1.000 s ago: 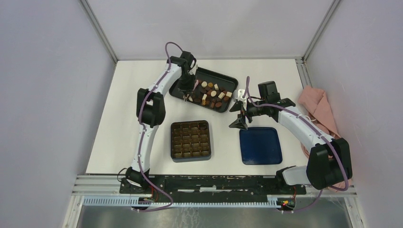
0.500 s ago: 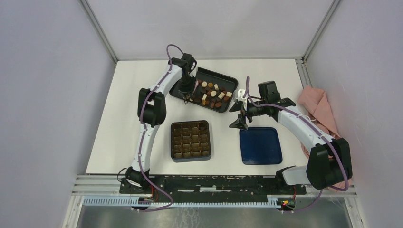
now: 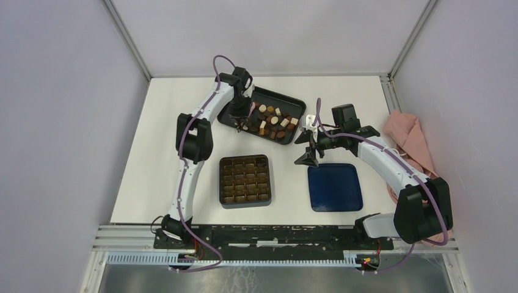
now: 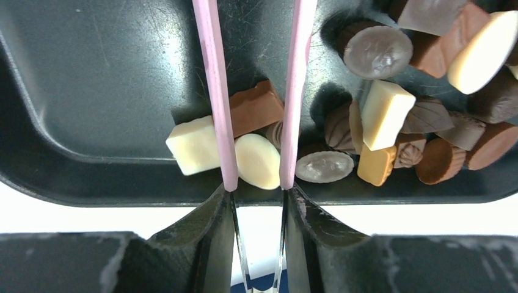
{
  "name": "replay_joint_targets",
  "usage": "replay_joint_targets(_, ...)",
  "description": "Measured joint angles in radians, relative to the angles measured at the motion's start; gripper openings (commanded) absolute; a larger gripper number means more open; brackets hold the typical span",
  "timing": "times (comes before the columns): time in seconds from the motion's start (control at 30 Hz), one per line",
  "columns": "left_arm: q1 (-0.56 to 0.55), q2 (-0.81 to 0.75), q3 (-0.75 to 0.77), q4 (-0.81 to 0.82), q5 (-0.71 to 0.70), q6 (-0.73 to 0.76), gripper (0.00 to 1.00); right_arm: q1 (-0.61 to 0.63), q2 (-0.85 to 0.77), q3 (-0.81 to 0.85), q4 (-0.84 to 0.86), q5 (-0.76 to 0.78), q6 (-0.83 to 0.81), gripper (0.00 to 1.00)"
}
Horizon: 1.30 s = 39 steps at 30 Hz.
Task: Pack the chocolate
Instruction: Pick up the fake chocolate from the plate, then place the fake chocolate in the packing box.
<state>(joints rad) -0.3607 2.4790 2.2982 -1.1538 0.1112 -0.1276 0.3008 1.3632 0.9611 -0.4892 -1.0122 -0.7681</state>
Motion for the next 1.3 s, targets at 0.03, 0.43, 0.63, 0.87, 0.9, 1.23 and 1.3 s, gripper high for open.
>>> replay_joint_targets(0.03, 0.000, -0.007, -0.002, 0.002, 0.000, 0.000, 0.06, 0.000, 0.000, 0.000, 0.000, 0.000, 0.000, 0.82)
replay_joint_targets(0.43, 0.006, -0.216, -0.160, 0.074, 0.043, 0.000, 0.03, 0.000, 0.000, 0.000, -0.003, -0.001, -0.001, 0.82)
replay_joint_targets(0.63, 0.006, -0.351, -0.364, 0.134, 0.102, 0.000, 0.03, -0.001, 0.000, 0.000, -0.003, 0.000, -0.006, 0.82)
replay_joint_targets(0.87, 0.006, -0.682, -0.724, 0.180, 0.190, -0.002, 0.03, -0.001, 0.007, 0.000, -0.003, 0.000, -0.007, 0.82)
replay_joint_targets(0.9, 0.006, -0.735, -0.769, 0.187, 0.203, -0.002, 0.03, -0.001, 0.009, 0.000, -0.002, 0.000, -0.007, 0.82)
replay_joint_targets(1.23, -0.005, -1.179, -1.154, 0.192, 0.287, -0.041, 0.03, -0.001, 0.033, 0.000, -0.001, 0.000, -0.005, 0.82)
replay_joint_targets(1.3, -0.017, -1.231, -1.207, 0.191, 0.291, -0.068, 0.03, -0.001, 0.040, 0.000, 0.000, 0.001, -0.004, 0.82)
